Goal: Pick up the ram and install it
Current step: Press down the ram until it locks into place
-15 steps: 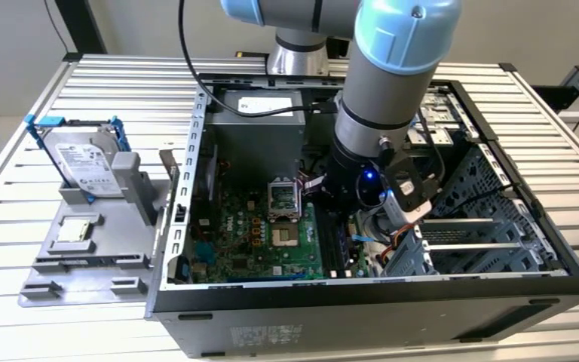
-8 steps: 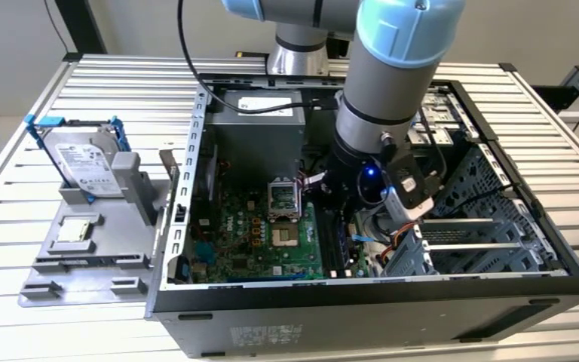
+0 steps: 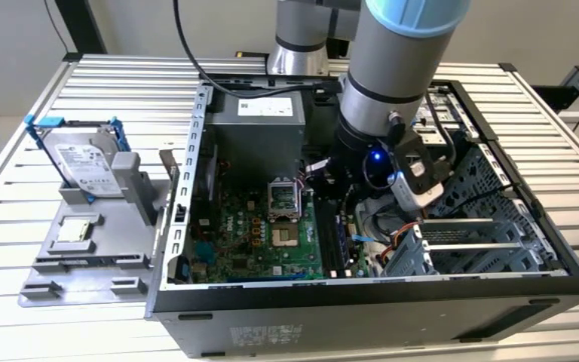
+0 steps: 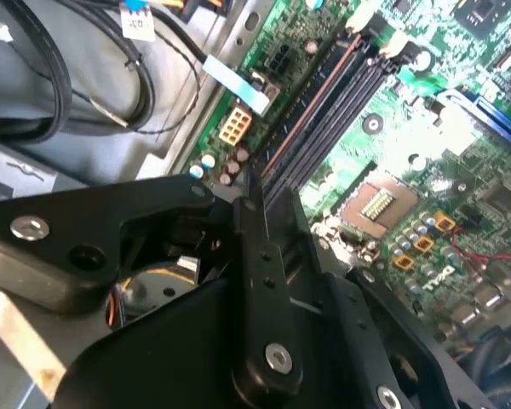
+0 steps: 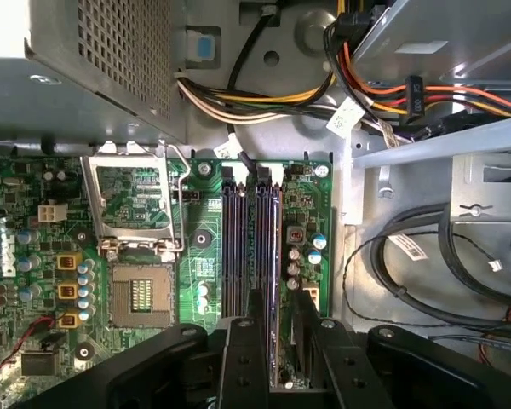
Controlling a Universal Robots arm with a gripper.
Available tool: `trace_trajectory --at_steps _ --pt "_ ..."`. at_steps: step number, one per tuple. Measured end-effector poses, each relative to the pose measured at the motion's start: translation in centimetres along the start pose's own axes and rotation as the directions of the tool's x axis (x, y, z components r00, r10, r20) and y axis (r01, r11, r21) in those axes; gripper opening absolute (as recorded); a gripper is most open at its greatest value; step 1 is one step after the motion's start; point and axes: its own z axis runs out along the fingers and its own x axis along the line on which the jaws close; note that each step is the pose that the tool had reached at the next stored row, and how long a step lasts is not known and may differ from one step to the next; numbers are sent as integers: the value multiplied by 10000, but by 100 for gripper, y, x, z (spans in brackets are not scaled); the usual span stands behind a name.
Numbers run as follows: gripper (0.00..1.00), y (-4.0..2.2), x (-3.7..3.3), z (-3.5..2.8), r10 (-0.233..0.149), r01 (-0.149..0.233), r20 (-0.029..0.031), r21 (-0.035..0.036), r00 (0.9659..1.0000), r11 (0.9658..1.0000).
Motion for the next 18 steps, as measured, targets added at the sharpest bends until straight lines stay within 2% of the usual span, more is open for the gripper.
trace_trajectory --at_steps 1,2,18 --pt "100 0 0 0 0 0 0 3 10000 10000" --pt "0 0 0 -1 -1 1 0 7 10000 10000" --pt "0 0 0 -1 -1 1 0 62 10000 10000"
